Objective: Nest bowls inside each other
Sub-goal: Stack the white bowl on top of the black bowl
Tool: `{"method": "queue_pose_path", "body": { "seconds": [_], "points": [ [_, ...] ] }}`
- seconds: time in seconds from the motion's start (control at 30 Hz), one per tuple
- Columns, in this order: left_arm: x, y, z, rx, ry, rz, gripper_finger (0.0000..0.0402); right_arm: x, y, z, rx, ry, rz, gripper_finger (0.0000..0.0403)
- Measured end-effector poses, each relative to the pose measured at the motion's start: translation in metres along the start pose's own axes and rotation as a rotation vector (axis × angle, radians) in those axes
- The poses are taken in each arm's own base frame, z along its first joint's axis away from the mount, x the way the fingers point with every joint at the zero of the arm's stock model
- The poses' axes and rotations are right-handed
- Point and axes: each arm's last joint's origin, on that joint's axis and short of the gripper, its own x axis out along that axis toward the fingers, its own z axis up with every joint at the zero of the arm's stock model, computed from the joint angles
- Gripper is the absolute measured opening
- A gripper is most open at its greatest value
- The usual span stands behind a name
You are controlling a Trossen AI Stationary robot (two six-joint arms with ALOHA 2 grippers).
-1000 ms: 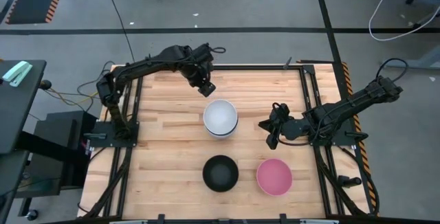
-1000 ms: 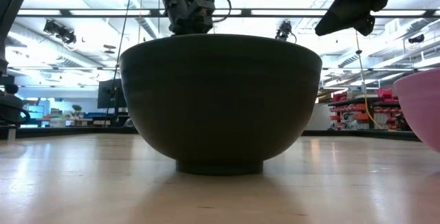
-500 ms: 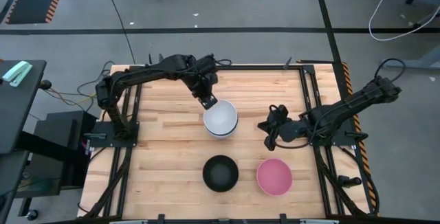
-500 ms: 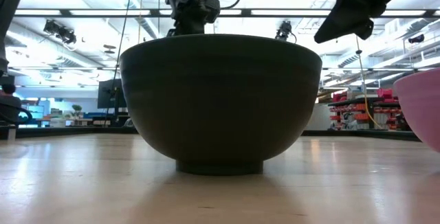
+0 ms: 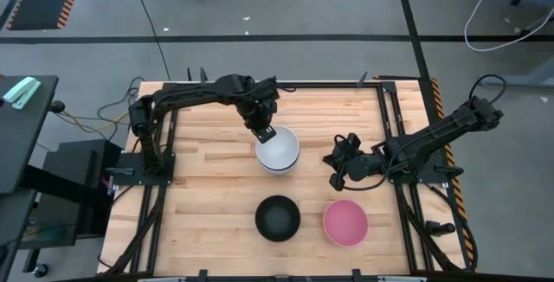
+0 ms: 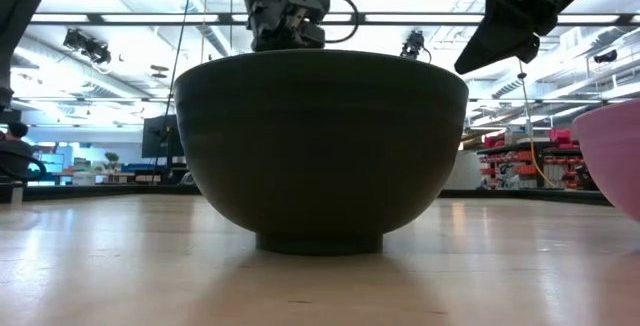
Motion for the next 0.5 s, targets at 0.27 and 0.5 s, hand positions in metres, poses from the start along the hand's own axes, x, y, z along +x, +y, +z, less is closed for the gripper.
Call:
{"method": "queue_pose_path", "body": {
  "seconds": [0.27,0.5],
  "points": [
    [0.01,0.006,0.005,-0.011,0.012,0.004,0.0008,0.0,0.001,0.001,-0.002,-0.006,0.004,0.0043],
    [0.026,0.013,0.009,-0.027,0.049,0.005,0.0019,0.001,0.002,0.005,-0.025,-0.043,0.025,0.0043]
  ]
}}
